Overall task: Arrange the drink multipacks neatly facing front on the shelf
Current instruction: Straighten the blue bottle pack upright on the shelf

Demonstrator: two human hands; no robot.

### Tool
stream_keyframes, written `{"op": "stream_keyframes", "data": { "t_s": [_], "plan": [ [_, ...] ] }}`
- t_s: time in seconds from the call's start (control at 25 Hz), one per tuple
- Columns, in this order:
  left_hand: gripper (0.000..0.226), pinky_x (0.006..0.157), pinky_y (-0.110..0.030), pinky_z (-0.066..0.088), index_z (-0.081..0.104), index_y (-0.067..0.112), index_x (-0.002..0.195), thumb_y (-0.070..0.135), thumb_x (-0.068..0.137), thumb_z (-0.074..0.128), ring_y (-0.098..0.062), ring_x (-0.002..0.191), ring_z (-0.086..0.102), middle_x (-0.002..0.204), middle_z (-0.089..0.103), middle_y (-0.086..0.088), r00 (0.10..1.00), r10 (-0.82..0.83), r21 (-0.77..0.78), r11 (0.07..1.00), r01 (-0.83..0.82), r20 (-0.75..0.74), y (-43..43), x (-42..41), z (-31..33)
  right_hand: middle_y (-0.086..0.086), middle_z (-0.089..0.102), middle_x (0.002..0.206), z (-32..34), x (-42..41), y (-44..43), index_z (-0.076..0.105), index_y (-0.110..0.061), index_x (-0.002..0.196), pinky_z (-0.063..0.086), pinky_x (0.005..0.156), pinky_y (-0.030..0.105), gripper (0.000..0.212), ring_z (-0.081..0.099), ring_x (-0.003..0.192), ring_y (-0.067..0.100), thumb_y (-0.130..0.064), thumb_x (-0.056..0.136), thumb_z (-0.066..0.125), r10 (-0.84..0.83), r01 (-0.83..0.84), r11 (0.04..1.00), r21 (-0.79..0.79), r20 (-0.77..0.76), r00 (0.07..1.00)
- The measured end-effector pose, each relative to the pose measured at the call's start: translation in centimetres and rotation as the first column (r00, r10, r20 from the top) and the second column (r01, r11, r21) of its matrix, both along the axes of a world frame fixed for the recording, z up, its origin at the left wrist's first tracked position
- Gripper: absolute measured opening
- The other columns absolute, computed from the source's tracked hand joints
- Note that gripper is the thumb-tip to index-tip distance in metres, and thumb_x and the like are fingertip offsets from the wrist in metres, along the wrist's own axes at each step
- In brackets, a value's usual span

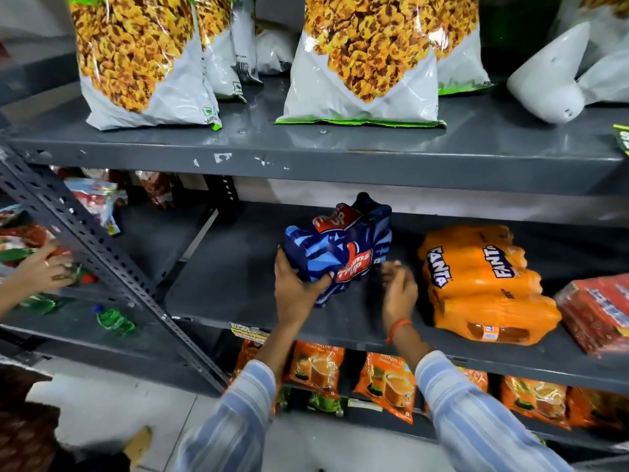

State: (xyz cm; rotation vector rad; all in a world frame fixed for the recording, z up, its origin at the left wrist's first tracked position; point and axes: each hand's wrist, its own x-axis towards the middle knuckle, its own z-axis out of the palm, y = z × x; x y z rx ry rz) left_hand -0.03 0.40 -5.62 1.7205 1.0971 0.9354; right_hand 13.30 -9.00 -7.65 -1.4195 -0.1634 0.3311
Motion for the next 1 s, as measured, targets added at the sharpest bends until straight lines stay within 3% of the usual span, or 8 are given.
{"op": "stream_keyframes", "data": {
  "t_s": [0.08, 0.16, 0.24, 0.32, 0.52, 0.68, 0.84, 1.0],
  "plan": [
    [0.097, 0.094, -0.027, 0.046, 0.031, 0.016, 0.139, 0.023, 0.059, 0.086, -0.018, 0.119, 0.054, 0.136, 0.052, -0.008, 0.992, -0.121, -0.033, 0.992, 0.119, -0.036, 2.2, -1.5, 0.3, 0.020, 0.058, 0.120, 0.8, 2.1, -0.1, 0.061, -0.005, 0.109, 0.043, 0.090, 0.029, 0.026, 0.052, 0.104, 0.021, -0.019, 0.095, 0.043, -0.024, 0.027, 0.998, -0.050, 0.046, 0.999],
    [0.095, 0.095, -0.029, 0.044, 0.031, 0.017, 0.140, 0.021, 0.062, 0.085, -0.019, 0.121, 0.052, 0.137, 0.052, -0.007, 0.972, -0.217, -0.101, 0.973, 0.208, -0.086, 4.0, -2.9, 0.5, 0.015, 0.054, 0.132, 1.2, 3.5, -0.5, 0.058, -0.011, 0.116, 0.047, 0.086, 0.025, 0.031, 0.055, 0.108, 0.018, -0.028, 0.094, 0.044, 0.103, -0.109, 0.992, -0.069, -0.075, 0.992],
    [0.080, 0.092, -0.027, 0.047, 0.040, 0.016, 0.136, 0.021, 0.068, 0.081, -0.023, 0.120, 0.055, 0.132, 0.056, -0.008, 0.977, -0.205, -0.115, 0.974, 0.197, -0.065, 4.4, -4.0, 0.2, 0.015, 0.058, 0.129, 1.4, 3.3, -0.8, 0.060, -0.011, 0.115, 0.054, 0.079, 0.029, 0.035, 0.062, 0.104, 0.021, -0.034, 0.095, 0.041, 0.305, -0.339, 0.928, -0.152, -0.210, 0.929],
    [0.056, 0.085, -0.020, 0.054, 0.053, 0.012, 0.126, 0.018, 0.074, 0.076, -0.026, 0.114, 0.061, 0.122, 0.063, -0.009, 0.985, -0.164, -0.122, 0.978, 0.170, 0.061, 3.2, -4.9, -0.6, 0.008, 0.066, 0.117, 1.2, 2.4, -0.4, 0.062, -0.023, 0.110, 0.056, 0.070, 0.026, 0.043, 0.069, 0.093, 0.015, -0.052, 0.091, 0.038, 0.392, -0.409, 0.912, -0.027, -0.236, 0.889],
    [0.043, 0.089, -0.033, 0.055, 0.056, 0.010, 0.123, 0.011, 0.081, 0.068, -0.021, 0.108, 0.065, 0.119, 0.066, -0.012, 0.962, -0.192, -0.134, 0.966, 0.220, 0.196, 1.8, -6.7, -0.8, -0.005, 0.071, 0.101, 0.1, 0.0, -0.3, 0.063, -0.030, 0.107, 0.057, 0.062, 0.022, 0.044, 0.072, 0.084, 0.010, -0.059, 0.089, 0.035, 0.311, -0.309, 0.950, 0.043, -0.211, 0.927],
    [0.041, 0.082, -0.016, 0.055, 0.056, 0.025, 0.119, 0.014, 0.082, 0.067, -0.007, 0.104, 0.066, 0.112, 0.068, 0.005, 0.959, -0.200, -0.147, 0.962, 0.231, 0.198, 1.3, -8.3, -0.8, -0.007, 0.071, 0.103, -1.0, -1.9, -0.7, 0.059, -0.026, 0.119, 0.057, 0.067, 0.023, 0.051, 0.071, 0.088, 0.009, -0.060, 0.086, 0.038, 0.267, -0.262, 0.964, 0.052, -0.223, 0.937],
    [0.039, 0.078, -0.011, 0.053, 0.057, 0.039, 0.111, 0.014, 0.083, 0.067, -0.001, 0.102, 0.065, 0.103, 0.069, 0.022, 0.962, -0.206, -0.154, 0.960, 0.234, 0.178, 1.5, -9.4, -0.8, -0.011, 0.076, 0.088, -0.8, -3.1, -0.6, 0.066, -0.030, 0.100, 0.056, 0.058, 0.021, 0.044, 0.073, 0.079, 0.009, -0.061, 0.086, 0.037, 0.221, -0.206, 0.975, 0.085, -0.280, 0.934],
    [0.041, 0.073, -0.004, 0.049, 0.054, 0.040, 0.113, 0.015, 0.083, 0.067, 0.009, 0.099, 0.062, 0.106, 0.064, 0.025, 0.963, -0.218, -0.162, 0.956, 0.244, 0.160, 1.4, -9.6, -0.9, -0.004, 0.074, 0.096, -0.5, -3.7, -0.6, 0.066, -0.028, 0.104, 0.058, 0.066, 0.028, 0.050, 0.072, 0.086, 0.017, -0.062, 0.087, 0.034, 0.209, -0.191, 0.977, 0.093, -0.280, 0.937]
  ]
}}
